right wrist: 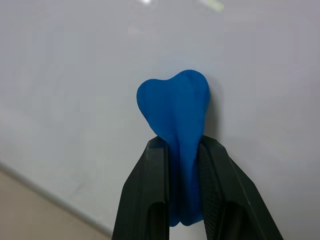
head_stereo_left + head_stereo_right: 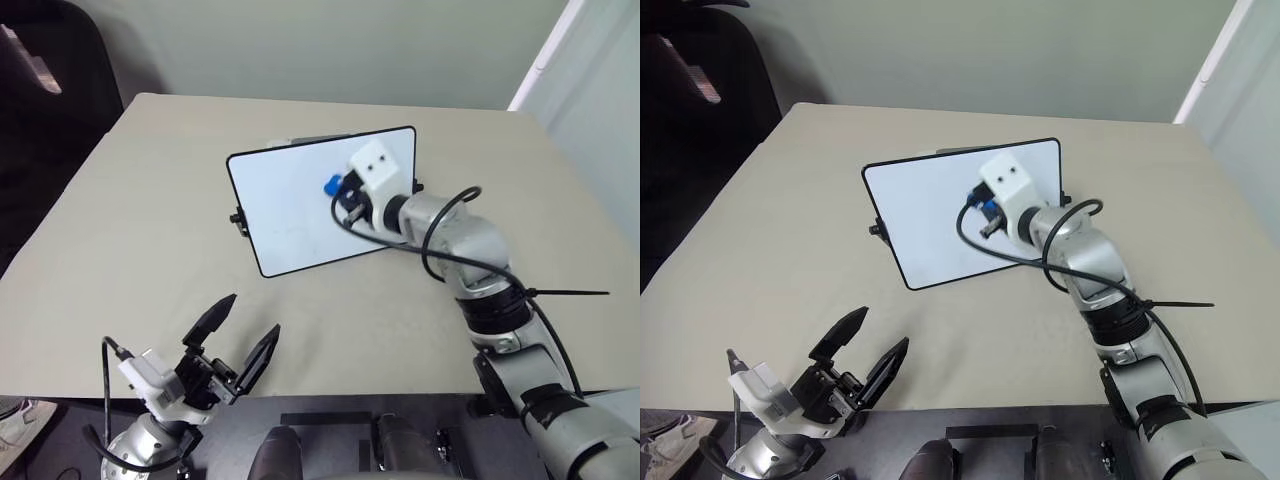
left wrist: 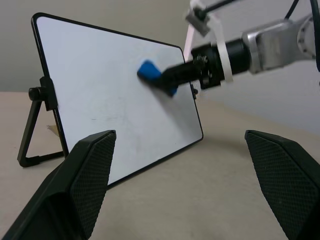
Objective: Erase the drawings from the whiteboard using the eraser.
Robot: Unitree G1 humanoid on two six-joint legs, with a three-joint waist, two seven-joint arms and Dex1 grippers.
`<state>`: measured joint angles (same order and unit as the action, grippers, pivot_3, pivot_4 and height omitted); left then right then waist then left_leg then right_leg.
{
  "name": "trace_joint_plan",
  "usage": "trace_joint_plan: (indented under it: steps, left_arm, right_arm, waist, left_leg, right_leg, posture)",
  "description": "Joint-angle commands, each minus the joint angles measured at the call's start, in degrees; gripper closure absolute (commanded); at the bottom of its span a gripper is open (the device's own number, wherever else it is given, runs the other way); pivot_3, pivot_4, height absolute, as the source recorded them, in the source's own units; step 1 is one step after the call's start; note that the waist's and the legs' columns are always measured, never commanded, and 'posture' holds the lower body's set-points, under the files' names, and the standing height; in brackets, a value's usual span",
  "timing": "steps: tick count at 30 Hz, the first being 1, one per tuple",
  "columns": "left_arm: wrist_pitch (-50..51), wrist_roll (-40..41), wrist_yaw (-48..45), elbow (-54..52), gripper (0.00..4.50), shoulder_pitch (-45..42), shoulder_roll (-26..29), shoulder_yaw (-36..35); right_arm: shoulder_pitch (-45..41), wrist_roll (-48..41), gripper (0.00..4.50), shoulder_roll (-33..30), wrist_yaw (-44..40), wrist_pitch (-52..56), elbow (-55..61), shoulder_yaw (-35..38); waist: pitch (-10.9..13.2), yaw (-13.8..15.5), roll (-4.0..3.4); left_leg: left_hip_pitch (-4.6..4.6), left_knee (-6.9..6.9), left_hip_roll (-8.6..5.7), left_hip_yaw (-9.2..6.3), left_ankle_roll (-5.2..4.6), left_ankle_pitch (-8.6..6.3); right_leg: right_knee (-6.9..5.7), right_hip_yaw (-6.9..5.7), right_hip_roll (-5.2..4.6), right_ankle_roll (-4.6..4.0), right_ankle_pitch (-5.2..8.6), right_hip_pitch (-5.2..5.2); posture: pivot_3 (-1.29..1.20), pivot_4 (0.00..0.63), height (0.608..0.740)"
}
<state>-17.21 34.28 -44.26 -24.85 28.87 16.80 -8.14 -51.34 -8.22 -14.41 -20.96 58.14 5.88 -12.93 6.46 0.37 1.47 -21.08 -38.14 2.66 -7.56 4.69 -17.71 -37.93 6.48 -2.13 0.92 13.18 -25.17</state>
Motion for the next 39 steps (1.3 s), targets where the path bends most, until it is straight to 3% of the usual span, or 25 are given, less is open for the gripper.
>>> trace_joint_plan:
  steps: [1, 16, 27, 32, 39]
  left_arm:
    - [-0.3, 0.2, 0.1, -2.1, 0.00, 0.2, 0.0, -0.1]
    - [-0.4, 0.2, -0.2, -2.9, 0.00, 0.6, 0.0, 0.7]
    - [-0.8, -0.9, -0.1, -4.2, 0.00, 1.6, -0.3, 2.3]
    - [-1.0, -1.3, 0.0, -4.5, 0.00, 2.1, -0.3, 2.8]
    - [-1.2, -1.4, 0.2, -4.3, 0.00, 2.3, -0.4, 2.8]
  right_arm:
    - [0.2, 1.9, 4.04, -1.8, 2.2, 1.4, 0.1, 2.3]
    - [10.3, 0.8, 4.04, -4.2, 2.6, 8.5, 9.2, 1.8]
    - [12.5, -1.8, 4.04, -6.9, 2.1, 16.1, 21.4, 7.1]
    - [16.4, -3.7, 4.04, -9.6, 1.6, 22.4, 29.4, 11.9]
    - [23.0, -5.4, 4.04, -10.1, 1.1, 33.0, 33.6, 24.4]
  waist:
    - [0.0, 0.2, 0.00]
    - [0.0, 0.4, 0.02]
    - [0.0, 0.5, 0.03]
    - [0.0, 0.5, 0.03]
    - [0.0, 0.6, 0.05]
  left_leg:
    - [-0.02, -0.01, 0.00, 0.01, 0.01, 0.00]
    - [0.04, -0.14, 0.00, 0.09, 0.01, 0.01]
    - [-0.07, -0.09, 0.00, 0.09, -0.04, -0.06]
    - [-0.12, -0.09, 0.00, 0.09, 0.03, -0.14]
    - [-0.03, -0.09, 0.00, 0.11, 0.00, -0.17]
  right_leg:
    - [0.01, 0.00, -0.01, -0.03, 0.03, 0.00]
    - [0.02, 0.02, 0.03, -0.09, 0.07, 0.19]
    - [0.04, 0.02, 0.02, 0.21, 0.25, 0.16]
    - [0.04, 0.02, 0.02, 0.61, 0.42, 0.20]
    - [0.03, 0.02, 0.01, 0.81, 0.48, 0.33]
  posture:
    - [0.00, 0.150, 0.740]
    - [0.00, 0.150, 0.740]
    - [0.00, 0.150, 0.740]
    - [0.00, 0.150, 0.740]
    - [0.00, 0.150, 0.740]
